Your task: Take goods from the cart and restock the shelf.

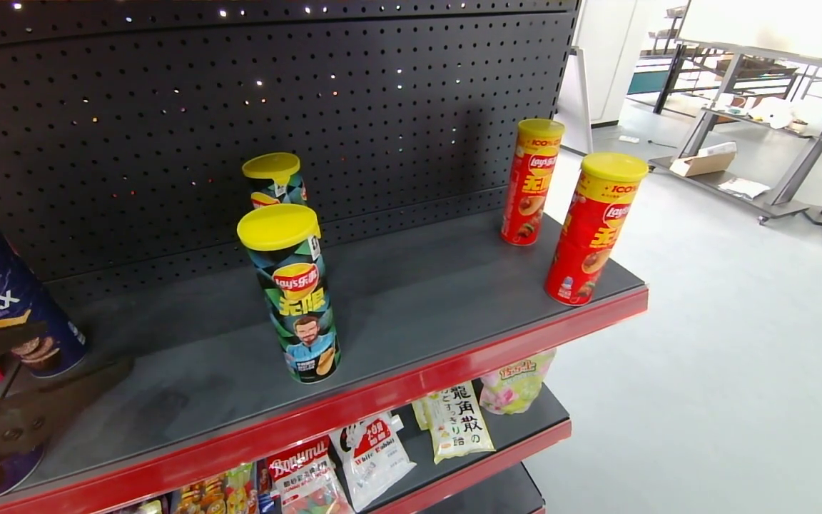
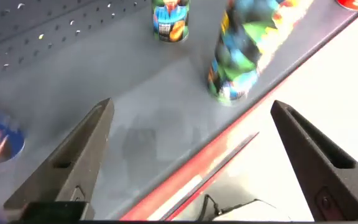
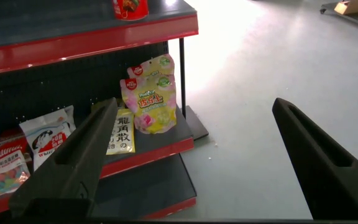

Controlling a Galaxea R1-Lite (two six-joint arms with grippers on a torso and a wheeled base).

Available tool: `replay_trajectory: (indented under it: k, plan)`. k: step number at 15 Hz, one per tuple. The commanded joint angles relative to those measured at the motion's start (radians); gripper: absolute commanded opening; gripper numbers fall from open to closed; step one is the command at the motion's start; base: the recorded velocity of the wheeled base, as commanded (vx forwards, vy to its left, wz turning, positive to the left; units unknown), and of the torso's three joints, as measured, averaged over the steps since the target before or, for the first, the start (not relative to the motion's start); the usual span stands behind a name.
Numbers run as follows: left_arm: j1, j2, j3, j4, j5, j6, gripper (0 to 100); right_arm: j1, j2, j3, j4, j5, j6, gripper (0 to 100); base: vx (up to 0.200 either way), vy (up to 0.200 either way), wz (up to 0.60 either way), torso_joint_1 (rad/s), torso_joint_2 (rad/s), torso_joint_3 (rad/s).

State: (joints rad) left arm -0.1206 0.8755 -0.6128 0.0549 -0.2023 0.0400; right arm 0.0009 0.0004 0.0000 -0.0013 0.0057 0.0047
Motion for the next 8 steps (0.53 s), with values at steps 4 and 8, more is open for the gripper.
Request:
replay_trajectory:
  k: [4, 8]
  plan:
    - [0.001, -0.277, 0.067, 0.034, 0.057, -0.141, 100, 0.001, 0.000, 0.000, 0.000, 0.000, 0.000, 100, 0.000, 0.000, 0.00, 0.000, 0.00, 0.000]
    - [-0.001, -0.377, 0.085, 0.036, 0.021, -0.132, 100, 0.001, 0.000, 0.000, 0.000, 0.000, 0.000, 100, 0.000, 0.000, 0.00, 0.000, 0.00, 0.000]
